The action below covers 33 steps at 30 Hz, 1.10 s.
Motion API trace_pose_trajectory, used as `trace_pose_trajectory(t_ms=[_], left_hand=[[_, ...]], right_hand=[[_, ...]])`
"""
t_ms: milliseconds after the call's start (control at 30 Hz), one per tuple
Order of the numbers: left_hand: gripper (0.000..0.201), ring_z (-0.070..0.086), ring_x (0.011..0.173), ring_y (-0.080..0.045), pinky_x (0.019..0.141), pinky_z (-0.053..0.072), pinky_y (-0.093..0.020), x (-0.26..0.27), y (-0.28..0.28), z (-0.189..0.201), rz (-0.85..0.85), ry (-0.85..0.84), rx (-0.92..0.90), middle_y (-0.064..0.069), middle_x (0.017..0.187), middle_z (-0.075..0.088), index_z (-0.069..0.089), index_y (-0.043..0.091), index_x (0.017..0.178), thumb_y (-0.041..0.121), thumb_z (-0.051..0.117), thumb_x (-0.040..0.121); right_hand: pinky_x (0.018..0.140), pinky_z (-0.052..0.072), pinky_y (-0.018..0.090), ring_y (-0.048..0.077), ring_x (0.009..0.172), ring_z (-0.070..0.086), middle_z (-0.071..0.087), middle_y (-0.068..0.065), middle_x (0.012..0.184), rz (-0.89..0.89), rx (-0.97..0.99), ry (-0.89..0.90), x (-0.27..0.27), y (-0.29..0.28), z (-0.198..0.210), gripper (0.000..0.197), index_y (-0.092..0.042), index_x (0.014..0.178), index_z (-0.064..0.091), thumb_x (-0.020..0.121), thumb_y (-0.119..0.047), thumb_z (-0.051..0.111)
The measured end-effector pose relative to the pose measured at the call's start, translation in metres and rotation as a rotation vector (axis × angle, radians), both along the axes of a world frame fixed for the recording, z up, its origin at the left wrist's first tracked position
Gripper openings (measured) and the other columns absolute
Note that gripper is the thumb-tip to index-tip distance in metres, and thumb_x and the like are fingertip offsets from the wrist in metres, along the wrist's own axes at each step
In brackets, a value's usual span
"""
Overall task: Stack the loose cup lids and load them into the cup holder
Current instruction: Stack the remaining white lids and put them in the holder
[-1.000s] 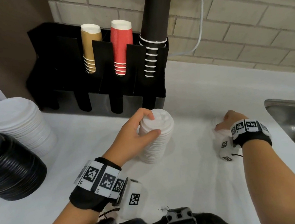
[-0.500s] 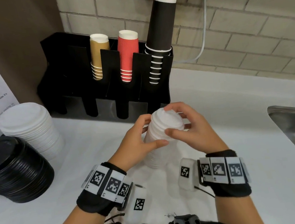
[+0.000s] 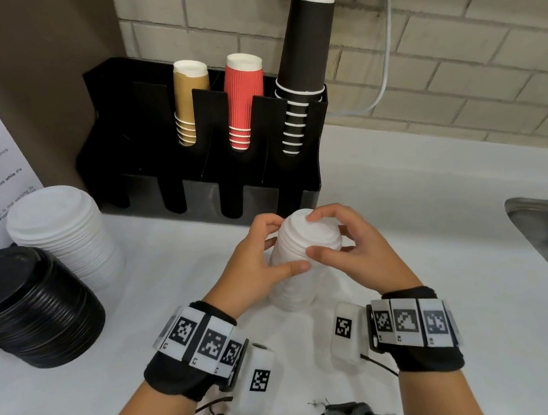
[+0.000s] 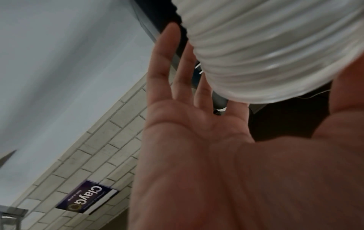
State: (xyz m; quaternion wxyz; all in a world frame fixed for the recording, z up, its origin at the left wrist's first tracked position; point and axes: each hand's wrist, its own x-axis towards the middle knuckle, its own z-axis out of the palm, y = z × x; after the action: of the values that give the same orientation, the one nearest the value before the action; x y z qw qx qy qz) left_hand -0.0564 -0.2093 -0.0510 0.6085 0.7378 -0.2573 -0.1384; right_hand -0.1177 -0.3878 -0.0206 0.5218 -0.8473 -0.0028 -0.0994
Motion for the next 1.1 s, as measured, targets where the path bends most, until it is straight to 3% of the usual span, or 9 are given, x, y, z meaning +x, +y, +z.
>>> trace_pose_trajectory(t_ms=[133, 200, 267, 333, 400, 667, 833, 1000, 1100], left_hand=[[0.090, 0.043, 0.124, -0.012, 0.098, 0.042, -0.023, 0.003, 0.005, -0.004, -0.117, 0.030, 0.278, 0.010, 0.138, 0.036, 0.023, 0.033, 0.131, 0.032, 0.087, 0.068], [0.107, 0.043, 0.124, -0.014, 0.102, 0.043, -0.031, 0.002, 0.003, -0.007, -0.164, 0.051, 0.419, 0.005, 0.140, 0.032, 0.012, 0.034, 0.139, 0.032, 0.089, 0.065], [0.107, 0.047, 0.120, -0.017, 0.094, 0.049, -0.036, 0.001, -0.002, -0.011, -0.150, 0.064, 0.448, 0.000, 0.138, 0.034, 0.008, 0.032, 0.143, 0.028, 0.086, 0.069], [0.100, 0.051, 0.112, -0.019, 0.077, 0.050, -0.031, 0.004, -0.009, -0.012, -0.112, 0.068, 0.432, -0.003, 0.133, 0.036, 0.009, 0.031, 0.144, 0.024, 0.081, 0.074], [0.098, 0.052, 0.110, -0.021, 0.073, 0.048, -0.029, 0.009, -0.016, -0.012, -0.085, 0.071, 0.415, -0.005, 0.130, 0.039, 0.010, 0.030, 0.145, 0.022, 0.079, 0.075], [0.092, 0.050, 0.116, -0.022, 0.093, 0.049, -0.036, 0.028, -0.046, -0.009, 0.000, 0.051, 0.371, -0.009, 0.134, 0.042, 0.013, 0.016, 0.145, 0.016, 0.077, 0.078], [0.084, 0.047, 0.122, -0.024, 0.096, 0.046, -0.036, 0.034, -0.055, -0.007, 0.029, 0.066, 0.389, -0.011, 0.133, 0.045, 0.019, 0.013, 0.144, 0.016, 0.075, 0.080], [0.085, 0.050, 0.119, -0.022, 0.093, 0.047, -0.033, 0.035, -0.054, -0.010, 0.044, 0.095, 0.390, -0.008, 0.133, 0.046, 0.021, 0.013, 0.143, 0.018, 0.077, 0.079], [0.096, 0.044, 0.125, -0.021, 0.096, 0.041, -0.030, 0.034, -0.041, -0.010, 0.080, 0.126, 0.383, -0.007, 0.143, 0.038, 0.017, 0.017, 0.149, 0.024, 0.080, 0.077]], right_hand=[[0.073, 0.054, 0.025, 0.016, 0.112, 0.052, 0.051, -0.006, 0.124, 0.064, 0.039, 0.026, 0.000, -0.003, -0.002, 0.044, -0.032, 0.108, 0.057, 0.075, -0.013, 0.079], [0.074, 0.057, 0.029, 0.017, 0.112, 0.050, 0.049, -0.005, 0.124, 0.095, 0.022, 0.043, 0.002, -0.004, -0.001, 0.053, -0.031, 0.111, 0.054, 0.071, -0.011, 0.082], [0.078, 0.057, 0.036, 0.017, 0.113, 0.048, 0.049, -0.005, 0.123, 0.095, -0.018, 0.049, 0.004, -0.006, 0.001, 0.057, -0.031, 0.112, 0.053, 0.068, -0.010, 0.083], [0.084, 0.055, 0.043, 0.017, 0.114, 0.048, 0.048, -0.007, 0.123, 0.091, -0.042, 0.048, 0.008, -0.008, 0.004, 0.058, -0.031, 0.112, 0.052, 0.068, -0.010, 0.084], [0.088, 0.052, 0.047, 0.015, 0.114, 0.047, 0.048, -0.007, 0.124, 0.091, -0.061, 0.035, 0.014, -0.011, 0.006, 0.058, -0.030, 0.112, 0.052, 0.068, -0.009, 0.084], [0.096, 0.047, 0.049, 0.020, 0.114, 0.048, 0.048, 0.000, 0.125, 0.044, -0.118, 0.018, 0.042, -0.032, 0.010, 0.055, -0.025, 0.114, 0.050, 0.071, -0.008, 0.082], [0.097, 0.046, 0.043, 0.024, 0.114, 0.049, 0.049, 0.004, 0.127, 0.034, -0.122, 0.018, 0.051, -0.040, 0.008, 0.054, -0.023, 0.115, 0.049, 0.073, -0.009, 0.080], [0.089, 0.046, 0.031, 0.024, 0.112, 0.050, 0.050, 0.004, 0.125, 0.040, -0.153, 0.027, 0.054, -0.045, 0.007, 0.053, -0.025, 0.111, 0.049, 0.071, -0.012, 0.081], [0.078, 0.041, 0.022, 0.019, 0.104, 0.051, 0.051, 0.001, 0.120, 0.012, -0.206, 0.033, 0.058, -0.045, 0.010, 0.051, -0.030, 0.106, 0.049, 0.069, -0.026, 0.084]])
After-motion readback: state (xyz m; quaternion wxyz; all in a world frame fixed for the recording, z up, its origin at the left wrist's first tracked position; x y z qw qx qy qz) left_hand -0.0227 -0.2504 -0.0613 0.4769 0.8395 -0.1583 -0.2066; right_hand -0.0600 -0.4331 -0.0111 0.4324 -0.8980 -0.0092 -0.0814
